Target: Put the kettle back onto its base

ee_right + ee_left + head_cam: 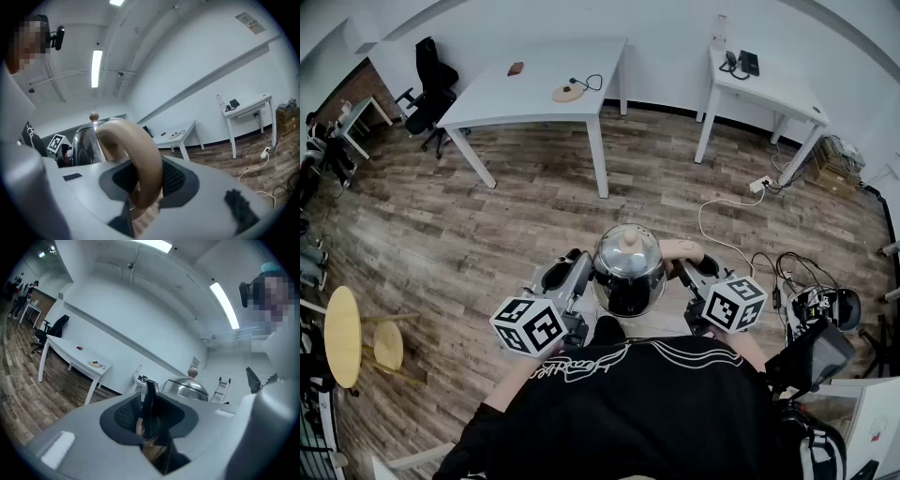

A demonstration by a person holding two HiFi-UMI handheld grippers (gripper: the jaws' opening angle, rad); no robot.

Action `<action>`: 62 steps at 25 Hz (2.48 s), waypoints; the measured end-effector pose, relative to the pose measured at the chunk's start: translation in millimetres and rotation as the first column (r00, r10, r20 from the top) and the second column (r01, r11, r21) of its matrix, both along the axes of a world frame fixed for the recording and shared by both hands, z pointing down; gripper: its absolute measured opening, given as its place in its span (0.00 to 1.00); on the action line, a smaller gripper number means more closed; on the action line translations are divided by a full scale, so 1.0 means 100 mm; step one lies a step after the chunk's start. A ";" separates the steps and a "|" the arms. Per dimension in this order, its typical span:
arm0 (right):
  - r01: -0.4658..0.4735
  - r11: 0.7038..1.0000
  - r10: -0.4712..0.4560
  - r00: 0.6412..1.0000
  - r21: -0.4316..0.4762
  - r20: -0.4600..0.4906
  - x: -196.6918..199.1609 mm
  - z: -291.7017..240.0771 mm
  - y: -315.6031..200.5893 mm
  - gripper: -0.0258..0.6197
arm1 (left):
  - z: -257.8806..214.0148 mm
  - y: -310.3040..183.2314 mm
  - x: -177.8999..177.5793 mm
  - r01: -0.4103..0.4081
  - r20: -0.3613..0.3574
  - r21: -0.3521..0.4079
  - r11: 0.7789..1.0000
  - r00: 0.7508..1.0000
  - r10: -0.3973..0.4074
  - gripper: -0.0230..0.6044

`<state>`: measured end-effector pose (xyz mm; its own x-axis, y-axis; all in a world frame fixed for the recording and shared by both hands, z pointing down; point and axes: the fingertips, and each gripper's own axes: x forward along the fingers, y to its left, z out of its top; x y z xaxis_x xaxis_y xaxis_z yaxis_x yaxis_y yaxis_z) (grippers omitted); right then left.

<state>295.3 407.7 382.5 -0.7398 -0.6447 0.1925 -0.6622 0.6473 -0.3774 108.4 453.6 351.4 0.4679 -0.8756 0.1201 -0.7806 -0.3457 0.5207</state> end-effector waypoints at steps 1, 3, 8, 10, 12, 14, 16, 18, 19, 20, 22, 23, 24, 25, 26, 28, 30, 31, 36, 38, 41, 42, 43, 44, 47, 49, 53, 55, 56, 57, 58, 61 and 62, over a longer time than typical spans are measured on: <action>0.001 1.000 -0.001 1.000 0.000 -0.003 -0.03 0.05 -0.07 0.22 | 0.06 -0.07 -0.03 0.002 -0.002 -0.002 1.000 1.000 -0.002 0.19; 0.002 1.000 -0.002 1.000 -0.003 -0.008 -0.10 0.15 -0.22 0.22 | 0.17 -0.21 -0.11 0.004 -0.007 -0.007 1.000 1.000 -0.004 0.19; -0.005 0.999 0.004 1.000 -0.036 -0.027 -0.74 0.21 -1.08 0.22 | 0.24 -1.09 -0.75 -0.001 -0.025 -0.038 0.999 1.000 0.000 0.19; -0.004 0.999 0.002 1.000 -0.041 -0.031 -1.00 0.20 -1.42 0.22 | 0.24 -1.44 -1.01 -0.005 -0.028 -0.045 0.999 1.000 0.004 0.19; -0.002 0.999 0.000 0.999 -0.043 -0.037 -1.21 0.18 -1.69 0.22 | 0.22 -1.72 -1.22 -0.005 -0.028 -0.044 0.999 1.000 0.003 0.19; 0.003 0.999 -0.004 0.999 -0.042 -0.041 -1.39 0.16 -1.91 0.22 | 0.20 -1.95 -1.41 -0.003 -0.029 -0.036 0.999 1.000 0.002 0.19; 0.004 0.999 -0.006 0.999 -0.036 -0.044 -1.54 0.14 -2.11 0.22 | 0.17 -2.15 -1.56 -0.005 -0.035 -0.025 1.000 0.999 0.005 0.19; 0.003 1.000 -0.005 0.999 -0.029 -0.052 -1.66 0.13 -2.28 0.22 | 0.18 -2.33 -1.68 -0.006 -0.043 -0.022 1.000 0.999 0.005 0.19; 0.003 1.000 -0.005 0.998 -0.029 -0.058 -1.71 0.13 -2.36 0.22 | 0.20 -2.40 -1.73 -0.005 -0.049 -0.024 1.000 0.999 0.003 0.19; 0.005 0.999 -0.007 0.998 -0.032 -0.064 -1.75 0.15 -2.42 0.22 | 0.22 -2.47 -1.78 -0.003 -0.056 -0.029 1.000 0.998 0.001 0.19; 0.011 0.999 -0.015 0.997 -0.046 -0.069 -1.82 0.20 -2.54 0.22 | 0.27 -2.59 -1.84 0.002 -0.063 -0.039 0.999 0.998 -0.004 0.19; 0.016 0.998 -0.019 0.997 -0.054 -0.069 -1.85 0.23 -2.60 0.22 | 0.29 -2.65 -1.87 0.004 -0.062 -0.042 0.999 0.998 -0.007 0.19; 0.020 0.998 -0.024 0.997 -0.060 -0.068 -1.88 0.25 -2.67 0.22 | 0.31 -2.72 -1.90 0.007 -0.062 -0.044 0.999 0.998 -0.010 0.19; 0.025 0.998 -0.029 0.997 -0.065 -0.068 -1.92 0.27 -2.76 0.22 | 0.32 -2.80 -1.93 0.013 -0.063 -0.047 0.999 0.998 -0.016 0.19; 0.032 0.997 -0.037 0.997 -0.069 -0.069 -1.95 0.28 -2.85 0.21 | 0.33 -2.88 -1.97 0.021 -0.065 -0.052 0.998 0.998 -0.024 0.19; 0.050 0.996 -0.056 0.996 -0.079 -0.072 -2.02 0.33 -3.01 0.21 | 0.39 -3.02 -2.03 0.038 -0.068 -0.069 0.997 0.997 -0.043 0.19; 0.064 0.994 -0.070 0.995 -0.089 -0.064 -2.09 0.40 -3.21 0.21 | 0.45 -3.19 -2.09 0.050 -0.062 -0.083 0.995 0.997 -0.055 0.19; 0.069 0.993 -0.075 0.996 -0.092 -0.055 -2.13 0.43 -3.34 0.21 | 0.46 -3.30 -2.12 0.055 -0.055 -0.086 0.995 0.997 -0.060 0.19; 0.101 0.988 -0.104 0.994 -0.116 -0.017 -2.35 0.59 -4.12 0.21 | 0.53 -4.00 -2.31 0.091 -0.029 -0.100 0.991 0.995 -0.095 0.19; 0.113 0.987 -0.116 0.993 -0.115 -0.021 -2.42 0.60 -4.48 0.21 | 0.55 -4.34 -2.38 0.104 -0.028 -0.106 0.989 0.994 -0.107 0.19; 0.132 0.986 -0.135 0.990 -0.103 -0.028 -2.49 0.58 -5.05 0.21 | 0.55 -4.87 -2.43 0.118 -0.028 -0.109 0.987 0.992 -0.121 0.19; 0.136 0.986 -0.140 0.990 -0.100 -0.031 -2.51 0.57 -5.24 0.22 | 0.56 -5.04 -2.45 0.123 -0.029 -0.111 0.986 0.992 -0.127 0.19; 0.140 0.985 -0.144 0.989 -0.099 -0.033 -2.53 0.57 -5.44 0.21 | 0.56 -5.23 -2.46 0.128 -0.031 -0.116 0.985 0.991 -0.132 0.19; 0.145 0.984 -0.149 0.988 -0.099 -0.036 -2.56 0.56 -5.64 0.21 | 0.56 -5.41 -2.49 0.133 -0.034 -0.120 0.984 0.990 -0.138 0.19; 0.164 0.982 -0.168 0.985 -0.092 -0.037 -2.66 0.54 -6.12 0.21 | 0.55 -5.86 -2.58 0.150 -0.032 -0.119 0.981 0.987 -0.155 0.19; 0.170 0.982 -0.173 0.985 -0.082 -0.028 -2.70 0.54 -6.21 0.21 | 0.54 -5.94 -2.61 0.160 -0.019 -0.109 0.981 0.986 -0.163 0.19; 0.165 0.983 -0.166 0.986 -0.079 -0.006 -2.71 0.60 -6.26 0.21 | 0.54 -6.00 -2.61 0.160 0.007 -0.090 0.983 0.987 -0.160 0.19; 0.165 0.983 -0.166 0.986 -0.078 -0.003 -2.74 0.61 -6.33 0.21 | 0.55 -6.09 -2.65 0.158 0.015 -0.089 0.983 0.987 -0.158 0.19; 0.165 0.983 -0.165 0.986 -0.077 -0.004 -2.76 0.62 -6.39 0.21 | 0.55 -6.15 -2.67 0.156 0.017 -0.091 0.984 0.988 -0.155 0.19; 0.163 0.984 -0.164 0.986 -0.076 -0.006 -2.79 0.62 -6.45 0.21 | 0.56 -6.22 -2.70 0.151 0.017 -0.094 0.984 0.988 -0.151 0.19; 0.161 0.984 -0.162 0.987 -0.076 -0.008 -2.81 0.63 -6.53 0.21 | 0.57 -6.31 -2.73 0.146 0.016 -0.097 0.985 0.989 -0.145 0.19; 0.150 0.986 -0.152 0.988 -0.074 -0.018 -2.94 0.64 -6.82 0.21 | 0.61 -6.62 -2.86 0.126 0.009 -0.106 0.986 0.992 -0.126 0.19; 0.146 0.987 -0.148 0.989 -0.073 -0.023 -2.98 0.65 -6.90 0.21 | 0.63 -6.71 -2.91 0.121 0.008 -0.105 0.987 0.993 -0.121 0.19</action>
